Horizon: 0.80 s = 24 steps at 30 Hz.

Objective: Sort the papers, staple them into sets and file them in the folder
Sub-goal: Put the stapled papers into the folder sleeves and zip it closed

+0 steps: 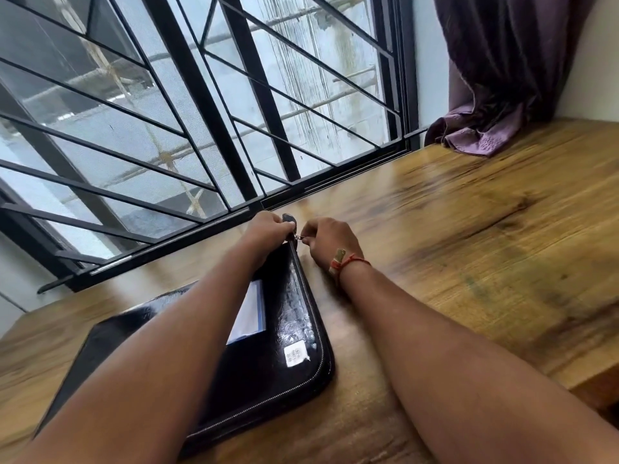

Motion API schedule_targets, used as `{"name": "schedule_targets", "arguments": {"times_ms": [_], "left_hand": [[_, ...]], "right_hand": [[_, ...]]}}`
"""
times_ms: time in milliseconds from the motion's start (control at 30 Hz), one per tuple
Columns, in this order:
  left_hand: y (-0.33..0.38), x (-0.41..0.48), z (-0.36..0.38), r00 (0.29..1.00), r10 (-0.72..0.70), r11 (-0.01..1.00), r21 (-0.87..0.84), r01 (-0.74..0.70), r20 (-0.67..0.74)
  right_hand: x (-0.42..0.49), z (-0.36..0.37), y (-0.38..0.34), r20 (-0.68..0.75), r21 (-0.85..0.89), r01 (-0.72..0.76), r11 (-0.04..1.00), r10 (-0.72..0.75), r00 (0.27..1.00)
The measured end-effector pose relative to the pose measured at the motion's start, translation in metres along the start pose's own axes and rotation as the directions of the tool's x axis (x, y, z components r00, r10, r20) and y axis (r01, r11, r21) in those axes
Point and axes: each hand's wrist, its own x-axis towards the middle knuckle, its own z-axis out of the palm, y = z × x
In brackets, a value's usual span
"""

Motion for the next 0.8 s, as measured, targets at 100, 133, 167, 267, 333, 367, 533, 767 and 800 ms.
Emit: {"name": "schedule_targets", "arguments": {"times_ms": [100,133,167,267,333,367,533,767,800], "left_hand": [[0.004,-0.001,-0.002,1.0,0.018,0.997,0.076,-0.016,-0.02],[0.004,0.001,-0.003,0.999,0.022,0.995,0.099,-0.019,-0.031],[0.004,0.003,-0.004,0.999,0.018,0.993,0.117,-0.013,-0.039],[0.002,0.007,-0.007,0.998,0.002,0.986,0.168,0.009,-0.064],[0.002,0.008,-0.008,0.998,0.002,0.981,0.192,0.011,-0.066],[0.002,0.007,-0.008,0.998,0.007,0.978,0.21,0.007,-0.066],[0.003,0.005,-0.012,0.994,0.036,0.951,0.309,-0.003,-0.099],[-0.011,0.016,-0.013,0.99,0.056,0.923,0.384,-0.002,-0.129],[-0.013,0.015,-0.013,0.989,0.058,0.921,0.39,0.0,-0.137]], "right_hand": [[0.004,-0.004,0.001,0.023,-0.013,0.071,0.997,-0.071,0.997],[0.005,-0.004,0.002,0.035,-0.016,0.099,0.995,-0.098,0.995],[0.004,-0.006,0.001,0.049,-0.017,0.122,0.992,-0.121,0.991],[0.004,-0.008,0.001,0.103,-0.026,0.208,0.978,-0.205,0.973],[0.003,-0.011,0.0,0.148,-0.04,0.251,0.967,-0.243,0.959],[0.002,-0.012,-0.001,0.176,-0.041,0.269,0.962,-0.258,0.95],[0.0,-0.022,0.001,0.301,-0.006,0.317,0.948,-0.301,0.905],[0.001,-0.025,0.01,0.548,0.072,0.315,0.946,-0.301,0.781],[0.002,-0.025,0.011,0.553,0.069,0.312,0.947,-0.297,0.779]]}}
